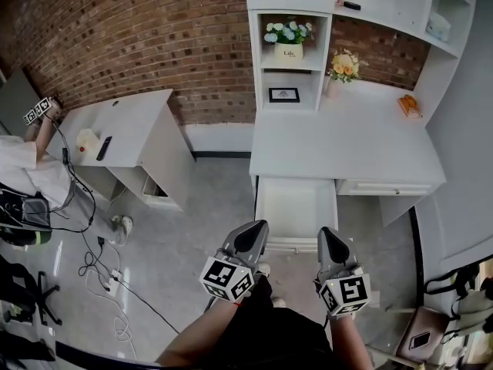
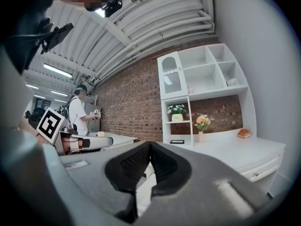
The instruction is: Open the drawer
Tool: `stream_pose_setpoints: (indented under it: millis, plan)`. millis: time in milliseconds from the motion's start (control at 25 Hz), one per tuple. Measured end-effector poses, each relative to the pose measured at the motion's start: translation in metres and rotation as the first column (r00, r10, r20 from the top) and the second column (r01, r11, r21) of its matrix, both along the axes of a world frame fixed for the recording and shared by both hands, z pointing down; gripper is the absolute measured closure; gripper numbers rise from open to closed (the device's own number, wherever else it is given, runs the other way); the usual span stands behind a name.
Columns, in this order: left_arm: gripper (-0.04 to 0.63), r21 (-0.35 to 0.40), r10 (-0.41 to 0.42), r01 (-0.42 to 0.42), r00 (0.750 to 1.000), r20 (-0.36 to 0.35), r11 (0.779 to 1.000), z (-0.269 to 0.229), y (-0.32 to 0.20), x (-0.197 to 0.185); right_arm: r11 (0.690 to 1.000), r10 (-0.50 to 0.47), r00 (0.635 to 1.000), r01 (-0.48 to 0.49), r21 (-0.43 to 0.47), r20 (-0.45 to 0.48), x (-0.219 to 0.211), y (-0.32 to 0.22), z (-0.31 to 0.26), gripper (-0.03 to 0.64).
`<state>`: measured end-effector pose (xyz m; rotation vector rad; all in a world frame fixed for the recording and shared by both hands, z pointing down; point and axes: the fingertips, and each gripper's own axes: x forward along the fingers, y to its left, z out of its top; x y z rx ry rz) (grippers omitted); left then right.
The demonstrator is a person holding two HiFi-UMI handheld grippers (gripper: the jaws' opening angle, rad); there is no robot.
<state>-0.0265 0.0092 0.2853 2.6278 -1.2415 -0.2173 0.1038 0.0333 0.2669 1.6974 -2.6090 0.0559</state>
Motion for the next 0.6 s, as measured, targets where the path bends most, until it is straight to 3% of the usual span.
stream_pose_setpoints:
  millis: [600]
  plan:
    - [0.594, 0.032, 0.030, -0.030, 0.999, -0.018, 0.999, -0.011, -0.003, 0.002, 0.998, -0.057, 0.998, 0.057, 0.014, 0.035, -0.016, 0.000, -0.004, 0.614]
